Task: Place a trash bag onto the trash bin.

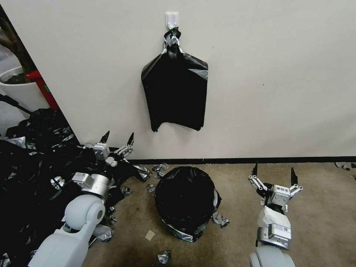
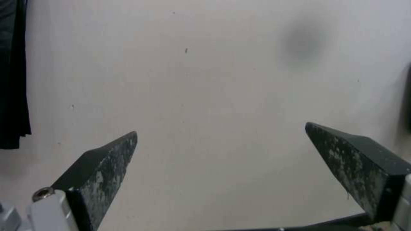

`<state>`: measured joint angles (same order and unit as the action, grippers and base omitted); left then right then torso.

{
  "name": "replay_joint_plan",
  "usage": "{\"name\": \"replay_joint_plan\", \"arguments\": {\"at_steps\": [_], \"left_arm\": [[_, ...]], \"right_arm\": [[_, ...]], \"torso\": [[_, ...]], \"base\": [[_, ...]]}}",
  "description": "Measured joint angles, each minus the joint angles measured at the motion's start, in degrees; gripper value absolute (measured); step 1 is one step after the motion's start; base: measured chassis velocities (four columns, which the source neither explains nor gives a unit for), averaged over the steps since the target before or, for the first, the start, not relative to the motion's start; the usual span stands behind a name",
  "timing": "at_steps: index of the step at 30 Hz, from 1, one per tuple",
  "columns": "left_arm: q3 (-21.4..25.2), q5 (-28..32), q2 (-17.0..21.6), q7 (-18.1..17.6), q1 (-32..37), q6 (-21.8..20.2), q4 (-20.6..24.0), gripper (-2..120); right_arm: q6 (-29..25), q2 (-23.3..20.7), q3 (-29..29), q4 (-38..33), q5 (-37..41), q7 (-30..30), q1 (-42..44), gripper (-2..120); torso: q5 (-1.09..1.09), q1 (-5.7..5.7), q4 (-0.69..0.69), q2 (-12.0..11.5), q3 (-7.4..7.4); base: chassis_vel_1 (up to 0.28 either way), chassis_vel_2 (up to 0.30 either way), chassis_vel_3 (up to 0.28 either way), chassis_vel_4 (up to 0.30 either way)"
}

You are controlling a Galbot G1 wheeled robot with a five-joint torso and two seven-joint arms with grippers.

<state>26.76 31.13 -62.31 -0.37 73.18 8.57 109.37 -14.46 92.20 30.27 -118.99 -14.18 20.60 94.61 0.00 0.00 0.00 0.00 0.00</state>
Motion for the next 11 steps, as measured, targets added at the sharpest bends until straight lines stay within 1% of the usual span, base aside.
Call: {"name": "replay_joint_plan", "arguments": {"at_steps": [11], "left_arm": [[0.0, 0.0, 0.0, -0.1, 0.0, -0.1, 0.1, 100]], "right_arm": [[0.1, 0.0, -0.1, 0.0, 0.1, 0.1, 0.0, 100]], "torso": [[0.00, 0.00, 0.00, 0.0, 0.00]], "base": [[0.000, 0.000, 0.000, 0.000]]}}
